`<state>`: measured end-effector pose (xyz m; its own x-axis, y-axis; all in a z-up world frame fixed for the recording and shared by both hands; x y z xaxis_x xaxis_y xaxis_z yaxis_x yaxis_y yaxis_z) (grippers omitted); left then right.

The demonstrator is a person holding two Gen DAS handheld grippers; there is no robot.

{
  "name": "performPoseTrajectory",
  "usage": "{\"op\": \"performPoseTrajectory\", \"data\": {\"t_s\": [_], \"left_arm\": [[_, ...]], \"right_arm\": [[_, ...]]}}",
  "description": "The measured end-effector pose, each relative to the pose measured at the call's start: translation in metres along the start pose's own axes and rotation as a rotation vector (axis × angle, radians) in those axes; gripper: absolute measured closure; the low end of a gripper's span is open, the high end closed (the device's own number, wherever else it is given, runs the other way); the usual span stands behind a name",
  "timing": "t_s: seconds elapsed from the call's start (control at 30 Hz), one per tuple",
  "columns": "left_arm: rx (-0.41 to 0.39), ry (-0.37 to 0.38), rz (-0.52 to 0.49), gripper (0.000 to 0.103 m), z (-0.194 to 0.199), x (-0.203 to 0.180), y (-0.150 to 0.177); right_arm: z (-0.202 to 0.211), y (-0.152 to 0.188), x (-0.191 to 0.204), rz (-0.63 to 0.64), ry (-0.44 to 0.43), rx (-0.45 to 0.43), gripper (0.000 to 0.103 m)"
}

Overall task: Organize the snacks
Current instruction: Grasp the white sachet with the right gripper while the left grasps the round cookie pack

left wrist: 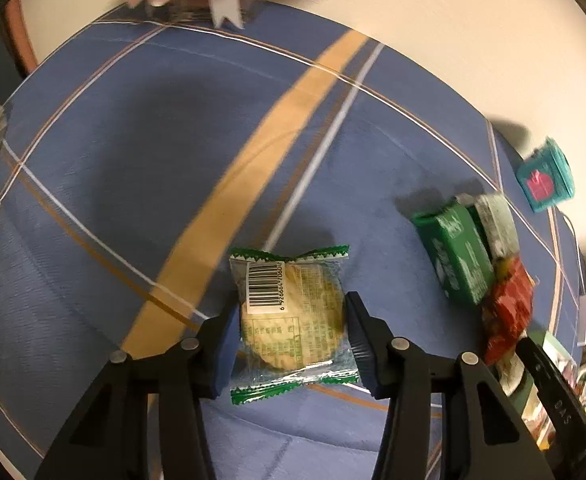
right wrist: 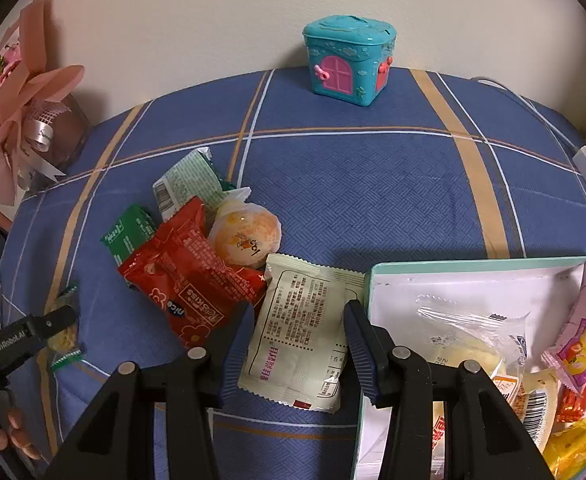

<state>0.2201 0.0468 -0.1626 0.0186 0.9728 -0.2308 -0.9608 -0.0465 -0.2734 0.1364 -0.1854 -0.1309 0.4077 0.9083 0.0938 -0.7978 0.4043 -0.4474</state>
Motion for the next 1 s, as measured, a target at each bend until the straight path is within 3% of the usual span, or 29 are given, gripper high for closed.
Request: {"op": "performPoseTrajectory", "data": {"t_s": [0.13, 0.3, 0.87, 1.0], "left_arm": [[0.028, 0.047, -0.048, 0.051, -0.001, -0.021, 0.005], [0.040, 0.043, -0.095, 0.051, -0.004, -0.038, 0.007], [0.047, 0.040, -0.090, 0.051, -0.001, -0.028, 0.010], [0.046, 0.029, -0.098, 0.051, -0.002, -0.030, 0.010]], "right_arm": [[0.000, 0.000, -0.001, -0.017, 0.001, -0.005, 0.052], [-0.002, -0.002, -0.001, -0.008, 0.031, -0.025, 0.051], [0.000, -0.004, -0.010, -0.038, 0.034, -0.018, 0.051], [-0.001, -0.004, -0.006, -0.048, -0.010, -0.014, 0.038]]}}
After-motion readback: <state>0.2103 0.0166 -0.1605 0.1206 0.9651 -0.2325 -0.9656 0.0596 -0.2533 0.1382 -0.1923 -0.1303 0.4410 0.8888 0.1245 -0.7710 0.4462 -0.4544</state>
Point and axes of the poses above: each gripper's, at about its wrist camera, not at the fingertips, and z roughly against the way its jaws point, x to its left, y to its underside, the point moved 7 cm from there along -z, roughly the way its jaws point
